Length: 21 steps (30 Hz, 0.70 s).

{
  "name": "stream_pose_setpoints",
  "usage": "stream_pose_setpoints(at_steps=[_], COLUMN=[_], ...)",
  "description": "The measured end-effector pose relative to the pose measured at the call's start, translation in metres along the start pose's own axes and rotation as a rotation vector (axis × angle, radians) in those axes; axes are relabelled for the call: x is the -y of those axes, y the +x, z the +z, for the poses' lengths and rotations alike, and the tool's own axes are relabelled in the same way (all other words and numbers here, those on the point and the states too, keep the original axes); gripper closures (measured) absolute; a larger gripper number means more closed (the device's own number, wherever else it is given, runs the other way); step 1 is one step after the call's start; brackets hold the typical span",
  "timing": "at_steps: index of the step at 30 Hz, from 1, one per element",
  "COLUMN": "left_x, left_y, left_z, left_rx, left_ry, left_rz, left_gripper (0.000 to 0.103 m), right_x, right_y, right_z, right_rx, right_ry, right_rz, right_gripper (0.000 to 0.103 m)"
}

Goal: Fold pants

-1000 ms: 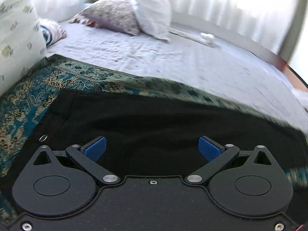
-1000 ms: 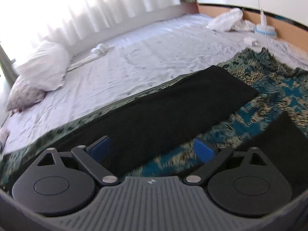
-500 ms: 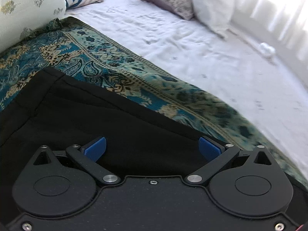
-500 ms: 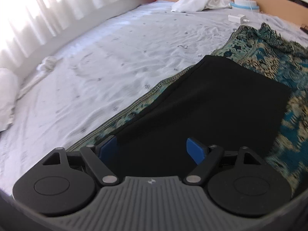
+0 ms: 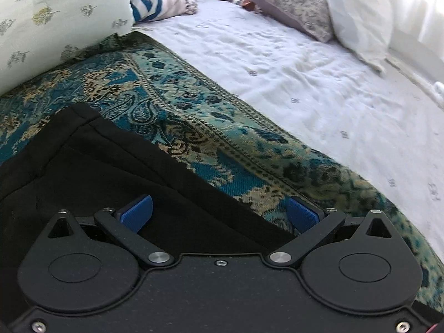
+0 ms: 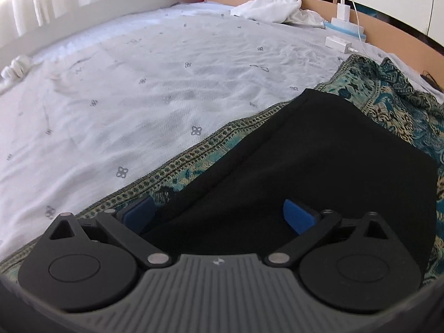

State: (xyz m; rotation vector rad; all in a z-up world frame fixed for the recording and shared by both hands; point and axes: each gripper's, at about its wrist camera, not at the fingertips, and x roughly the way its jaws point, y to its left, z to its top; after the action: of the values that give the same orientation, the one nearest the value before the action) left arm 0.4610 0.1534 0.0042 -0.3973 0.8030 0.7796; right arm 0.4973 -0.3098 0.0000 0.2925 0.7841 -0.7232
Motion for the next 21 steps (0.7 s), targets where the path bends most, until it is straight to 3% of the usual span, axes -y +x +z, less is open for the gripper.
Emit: stream_pose_setpoints(at_steps=[4,6,7,11,13,16,21], left_x=[0.013,0.01,0.008,-0.009,-0.02,-0.031,-0.057], left_y=[0.003,0.001,-0.001,-0.022,-0.031,-0.048,-0.077], left_z=[-0.003,-0.004,-0.004,-0.007,-0.008,-0.011,-0.023], left_rx=[0.007,0.005,0.006,0.05,0.036,0.041,0.065], left_ry=[0.056,0.055,0.062,0.046,0.043,0.08,0.129], left_rz=[0.064,0.05,0.043,-0.004,-0.078,-0.111,-0.164], left_gripper=[0.0,0.001,0.01,0.074,0.089,0.097,0.098], right_x=[-0.004,0.002,0.006,0.029,0.046,0.071,0.125], right_y=[0.002,-0.001,-0.005,-0.023,-0.033,-0.05,-0.076], right_z=[0.001,0.004,0.005,0.011,0.011,0.011,0.009], right_rx=[-0.017,-0.035,-0.041,-0.064,-0.066,-0.035,0.0], right_ry=[-0.049,-0.043,-0.048,-0.006,0.015,0.012,0.023], right_rz=[-0.016,0.016,0.015,0.049,0.064,0.073,0.1], right_gripper=[0.001,0.009,0.021,0.07,0.087,0.096,0.098])
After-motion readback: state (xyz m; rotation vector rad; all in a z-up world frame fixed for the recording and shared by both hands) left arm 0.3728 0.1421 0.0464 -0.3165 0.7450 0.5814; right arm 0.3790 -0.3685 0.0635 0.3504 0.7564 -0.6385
